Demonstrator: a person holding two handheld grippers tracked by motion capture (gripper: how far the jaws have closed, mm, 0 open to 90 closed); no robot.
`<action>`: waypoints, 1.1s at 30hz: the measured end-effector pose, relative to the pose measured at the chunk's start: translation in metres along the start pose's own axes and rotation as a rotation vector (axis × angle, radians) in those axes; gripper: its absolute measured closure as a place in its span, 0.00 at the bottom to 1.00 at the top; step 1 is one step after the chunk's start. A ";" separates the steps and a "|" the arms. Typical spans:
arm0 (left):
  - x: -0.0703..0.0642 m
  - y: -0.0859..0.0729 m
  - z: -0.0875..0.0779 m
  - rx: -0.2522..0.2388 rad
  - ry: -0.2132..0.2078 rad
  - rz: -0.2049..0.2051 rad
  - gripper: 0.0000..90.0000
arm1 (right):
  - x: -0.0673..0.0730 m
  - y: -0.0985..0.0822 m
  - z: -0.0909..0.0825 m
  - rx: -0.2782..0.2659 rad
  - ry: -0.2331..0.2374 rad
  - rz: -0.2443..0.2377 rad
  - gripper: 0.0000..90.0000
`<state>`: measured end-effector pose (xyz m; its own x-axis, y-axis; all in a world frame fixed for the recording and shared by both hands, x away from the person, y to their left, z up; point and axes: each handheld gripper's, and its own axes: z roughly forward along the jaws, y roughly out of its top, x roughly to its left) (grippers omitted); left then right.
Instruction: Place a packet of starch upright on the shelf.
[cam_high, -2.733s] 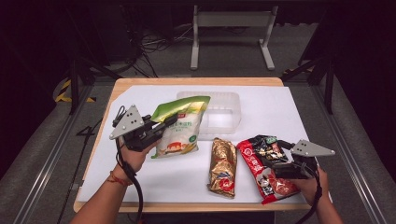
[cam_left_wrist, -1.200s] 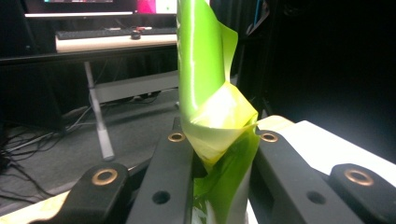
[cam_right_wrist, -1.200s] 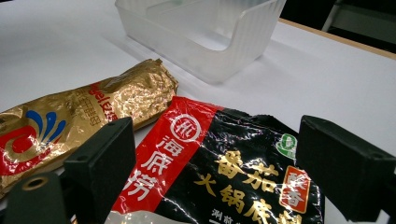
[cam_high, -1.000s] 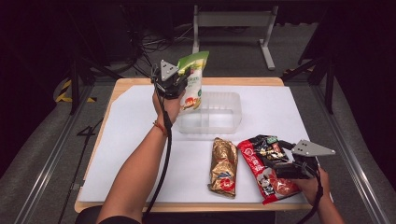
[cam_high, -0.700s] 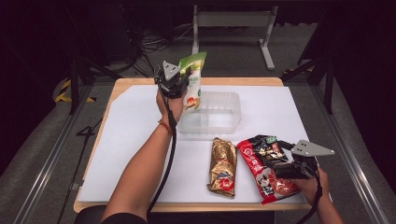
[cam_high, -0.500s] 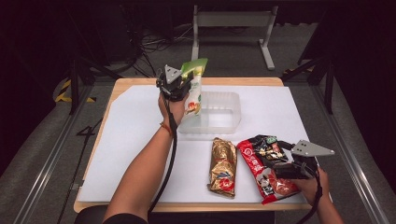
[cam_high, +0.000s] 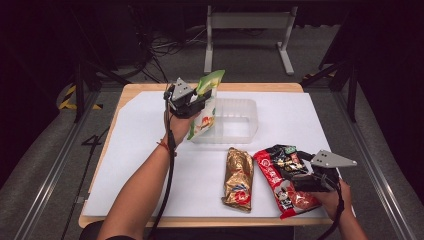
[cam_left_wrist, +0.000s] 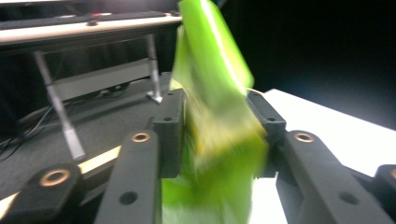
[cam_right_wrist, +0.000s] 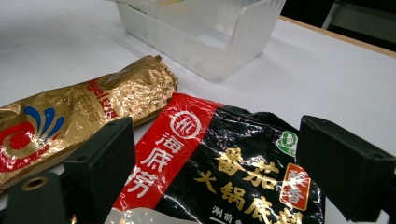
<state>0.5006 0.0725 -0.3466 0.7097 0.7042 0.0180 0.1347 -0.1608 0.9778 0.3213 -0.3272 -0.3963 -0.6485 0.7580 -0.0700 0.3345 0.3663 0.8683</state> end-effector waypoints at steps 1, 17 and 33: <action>-0.001 -0.002 -0.003 0.019 -0.006 0.026 0.64 | 0.000 0.000 0.000 0.000 0.000 -0.001 0.14; 0.004 -0.050 -0.041 0.257 -0.124 0.198 0.59 | 0.001 -0.001 0.002 0.014 0.001 0.000 0.14; 0.002 -0.069 -0.039 0.418 -0.182 0.230 0.96 | 0.001 -0.001 0.003 0.014 0.001 0.000 0.14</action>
<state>0.4661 0.1119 -0.4059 0.8576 0.4919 0.1501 0.1993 -0.5870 0.7847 0.3224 -0.3254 -0.3982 -0.6494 0.7572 -0.0698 0.3437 0.3742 0.8613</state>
